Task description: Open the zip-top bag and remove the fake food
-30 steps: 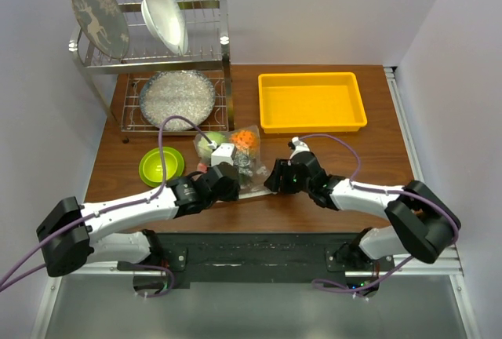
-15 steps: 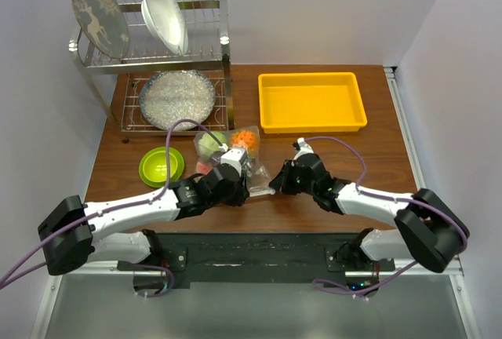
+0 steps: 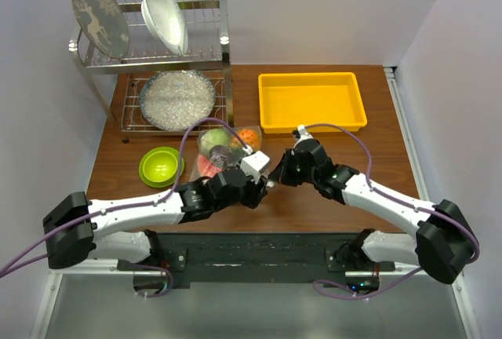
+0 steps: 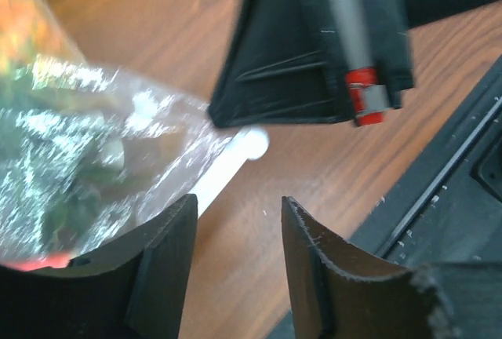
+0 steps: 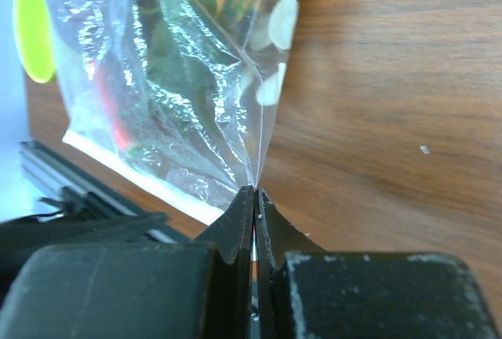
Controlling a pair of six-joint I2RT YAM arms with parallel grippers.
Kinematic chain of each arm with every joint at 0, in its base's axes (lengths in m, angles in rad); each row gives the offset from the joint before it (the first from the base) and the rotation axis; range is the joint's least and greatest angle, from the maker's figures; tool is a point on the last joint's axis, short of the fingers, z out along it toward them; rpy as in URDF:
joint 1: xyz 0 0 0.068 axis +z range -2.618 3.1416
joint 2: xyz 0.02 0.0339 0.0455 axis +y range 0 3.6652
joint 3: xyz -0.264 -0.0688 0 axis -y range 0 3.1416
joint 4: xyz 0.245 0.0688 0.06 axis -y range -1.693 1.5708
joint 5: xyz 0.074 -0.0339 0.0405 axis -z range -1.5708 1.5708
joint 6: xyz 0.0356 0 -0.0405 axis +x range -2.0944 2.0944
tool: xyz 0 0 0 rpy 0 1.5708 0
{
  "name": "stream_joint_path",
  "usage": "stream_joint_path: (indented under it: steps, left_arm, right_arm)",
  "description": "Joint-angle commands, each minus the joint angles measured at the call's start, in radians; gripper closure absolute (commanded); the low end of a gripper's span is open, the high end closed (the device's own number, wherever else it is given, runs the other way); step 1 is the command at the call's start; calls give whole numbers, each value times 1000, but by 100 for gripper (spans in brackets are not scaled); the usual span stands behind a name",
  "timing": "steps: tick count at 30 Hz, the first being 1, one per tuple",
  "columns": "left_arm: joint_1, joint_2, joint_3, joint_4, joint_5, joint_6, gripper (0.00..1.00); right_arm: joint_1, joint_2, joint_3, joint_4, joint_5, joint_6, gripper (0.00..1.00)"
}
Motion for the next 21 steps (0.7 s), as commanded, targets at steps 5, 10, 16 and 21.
stream_joint_path:
  steps: [5, 10, 16, 21]
  left_arm:
    - [-77, -13, 5, 199, -232, 254, 43]
    - [-101, -79, -93, 391, -308, 361, 39]
    - [-110, -175, -355, 783, -238, 612, 42]
    - [-126, -177, -475, 1057, -211, 763, 45]
  right_arm:
    - [1, 53, 193, -238, -68, 148, 100]
    - [1, 123, 357, -463, -56, 202, 100]
    - [1, 159, 482, -603, -22, 225, 100]
    - [0, 183, 532, -660, -5, 243, 100]
